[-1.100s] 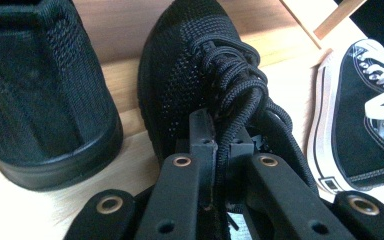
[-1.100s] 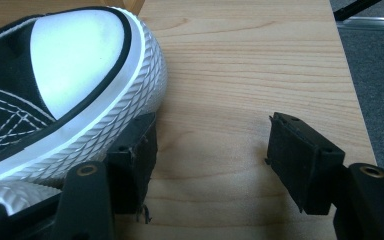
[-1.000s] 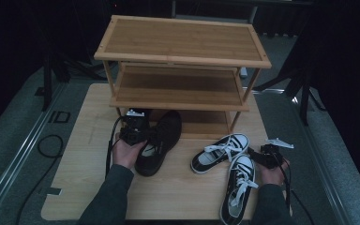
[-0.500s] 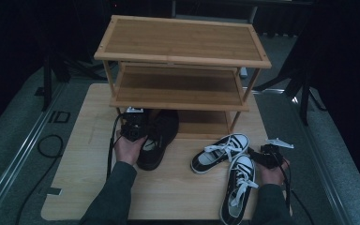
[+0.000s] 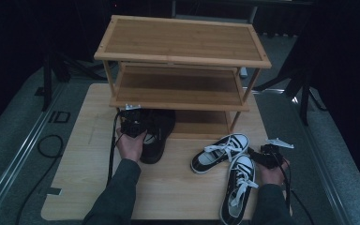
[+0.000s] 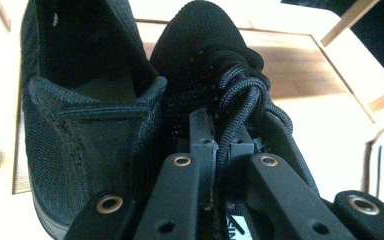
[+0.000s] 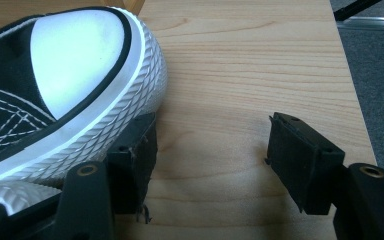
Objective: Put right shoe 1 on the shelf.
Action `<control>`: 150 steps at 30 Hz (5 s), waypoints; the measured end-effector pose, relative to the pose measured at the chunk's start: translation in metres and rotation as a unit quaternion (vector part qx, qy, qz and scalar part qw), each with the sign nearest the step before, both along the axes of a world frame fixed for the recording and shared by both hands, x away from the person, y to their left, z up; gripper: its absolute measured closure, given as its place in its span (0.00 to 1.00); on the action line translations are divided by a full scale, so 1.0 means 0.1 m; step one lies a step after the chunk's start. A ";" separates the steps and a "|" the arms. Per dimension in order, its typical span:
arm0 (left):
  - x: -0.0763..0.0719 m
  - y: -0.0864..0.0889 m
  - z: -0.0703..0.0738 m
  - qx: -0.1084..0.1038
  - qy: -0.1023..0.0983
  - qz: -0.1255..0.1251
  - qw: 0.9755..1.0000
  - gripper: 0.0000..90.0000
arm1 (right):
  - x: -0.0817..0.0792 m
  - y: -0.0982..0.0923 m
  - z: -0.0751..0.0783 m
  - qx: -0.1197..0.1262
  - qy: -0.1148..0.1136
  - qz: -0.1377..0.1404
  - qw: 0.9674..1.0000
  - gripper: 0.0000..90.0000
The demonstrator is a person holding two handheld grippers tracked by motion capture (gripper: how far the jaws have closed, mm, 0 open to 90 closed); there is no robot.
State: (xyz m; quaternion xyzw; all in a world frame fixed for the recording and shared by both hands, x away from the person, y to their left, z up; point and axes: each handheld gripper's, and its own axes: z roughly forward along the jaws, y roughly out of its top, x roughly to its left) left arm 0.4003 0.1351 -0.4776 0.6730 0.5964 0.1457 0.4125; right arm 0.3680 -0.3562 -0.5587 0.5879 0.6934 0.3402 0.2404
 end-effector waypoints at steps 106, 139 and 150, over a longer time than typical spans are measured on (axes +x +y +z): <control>-0.82 -0.27 -0.36 0.129 0.017 -0.165 0.978 0.99 | 0.00 0.00 0.00 -0.001 -0.001 -0.001 1.000 0.40; -0.21 -0.45 -0.40 0.111 0.030 -0.096 0.989 0.99 | 0.00 0.00 0.00 0.000 0.000 -0.002 1.000 0.40; -0.10 -0.44 -0.41 0.108 0.032 -0.084 0.990 0.99 | 0.00 0.00 0.00 0.000 0.000 -0.002 1.000 0.40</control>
